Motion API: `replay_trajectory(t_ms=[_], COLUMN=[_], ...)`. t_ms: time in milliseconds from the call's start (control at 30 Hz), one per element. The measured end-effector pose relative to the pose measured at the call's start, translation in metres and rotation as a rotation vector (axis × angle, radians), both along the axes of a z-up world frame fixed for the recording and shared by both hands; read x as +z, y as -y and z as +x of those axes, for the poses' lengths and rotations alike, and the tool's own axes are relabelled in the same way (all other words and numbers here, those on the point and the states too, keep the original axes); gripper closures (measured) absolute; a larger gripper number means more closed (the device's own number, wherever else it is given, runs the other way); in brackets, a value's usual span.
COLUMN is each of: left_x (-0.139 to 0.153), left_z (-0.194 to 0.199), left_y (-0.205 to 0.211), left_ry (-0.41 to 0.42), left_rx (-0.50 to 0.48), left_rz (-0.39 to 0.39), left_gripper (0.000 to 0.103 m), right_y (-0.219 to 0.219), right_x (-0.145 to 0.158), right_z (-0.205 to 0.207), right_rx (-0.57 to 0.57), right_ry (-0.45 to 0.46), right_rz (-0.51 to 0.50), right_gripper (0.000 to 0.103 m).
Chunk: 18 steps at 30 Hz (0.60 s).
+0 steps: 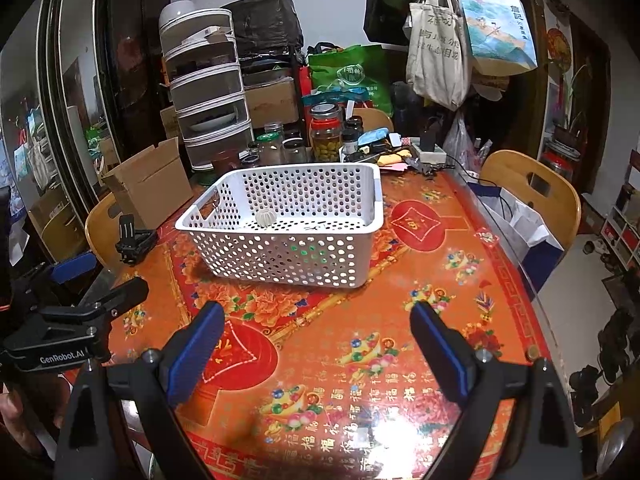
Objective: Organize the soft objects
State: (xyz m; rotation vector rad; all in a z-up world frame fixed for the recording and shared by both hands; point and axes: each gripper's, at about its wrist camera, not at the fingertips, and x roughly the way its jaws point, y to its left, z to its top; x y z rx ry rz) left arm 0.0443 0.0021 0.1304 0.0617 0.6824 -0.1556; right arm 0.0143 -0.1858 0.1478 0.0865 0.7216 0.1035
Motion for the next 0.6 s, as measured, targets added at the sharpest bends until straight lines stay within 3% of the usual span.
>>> replay_trajectory(t_ms=[600], left_x=[-0.0009], left_z=[0.0009], left_y=[0.0006], left_ry=[-0.002], left_rx=[0.000], left_rz=[-0.002], left_gripper=[0.000], right_y=[-0.0008], right_x=[-0.0003], right_z=[0.0004], right_rx=[-0.001], right_ry=[-0.001], right_rz=[0.000], right_gripper=[0.009])
